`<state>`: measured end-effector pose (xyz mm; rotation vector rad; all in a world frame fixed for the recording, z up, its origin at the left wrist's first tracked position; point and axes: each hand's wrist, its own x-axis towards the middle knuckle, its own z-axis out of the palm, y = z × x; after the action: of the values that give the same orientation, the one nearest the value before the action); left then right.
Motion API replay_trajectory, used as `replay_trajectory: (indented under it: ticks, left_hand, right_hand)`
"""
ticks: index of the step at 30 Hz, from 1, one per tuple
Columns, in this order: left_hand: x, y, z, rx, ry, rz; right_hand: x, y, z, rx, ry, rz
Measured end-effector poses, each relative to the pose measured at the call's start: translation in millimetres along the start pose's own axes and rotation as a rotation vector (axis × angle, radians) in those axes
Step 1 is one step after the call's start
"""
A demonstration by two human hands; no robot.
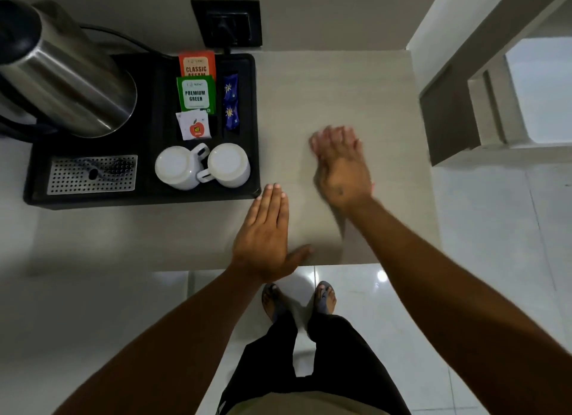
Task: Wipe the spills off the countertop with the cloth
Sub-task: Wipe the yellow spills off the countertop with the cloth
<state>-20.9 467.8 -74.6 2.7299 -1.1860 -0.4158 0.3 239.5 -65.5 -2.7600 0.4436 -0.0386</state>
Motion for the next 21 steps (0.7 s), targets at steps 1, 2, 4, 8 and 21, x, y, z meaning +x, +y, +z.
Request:
replay_trajectory:
  ticks: [1,2,4,8,21]
  left_hand:
    - [0.7,-0.5,0.5,0.000,-0.002,0.000]
    - [0.7,-0.9,0.7,0.003,-0.003,0.000]
    - [-1.4,-1.0,1.4,0.002,0.006,0.009]
    - [-3.4,-0.5,0.6,-0.015,0.037,0.025]
    - [-1.4,-0.4,-1.8,-0.018,0.061,0.046]
  right_hand:
    - [-20.0,-8.4,3.7,-0.019,-0.035,-0.078]
    - [-40.2,-10.2,4.2,-0.035,-0.072,-0.120]
    - [-58.7,10.0,-5.0,-0.009,-0.072,-0.103]
    - [-1.1,80.3,-33.6,-0.073,0.019,0.110]
    - [124.3,-17.0,-3.3,-0.006,-0.059,-0.188]
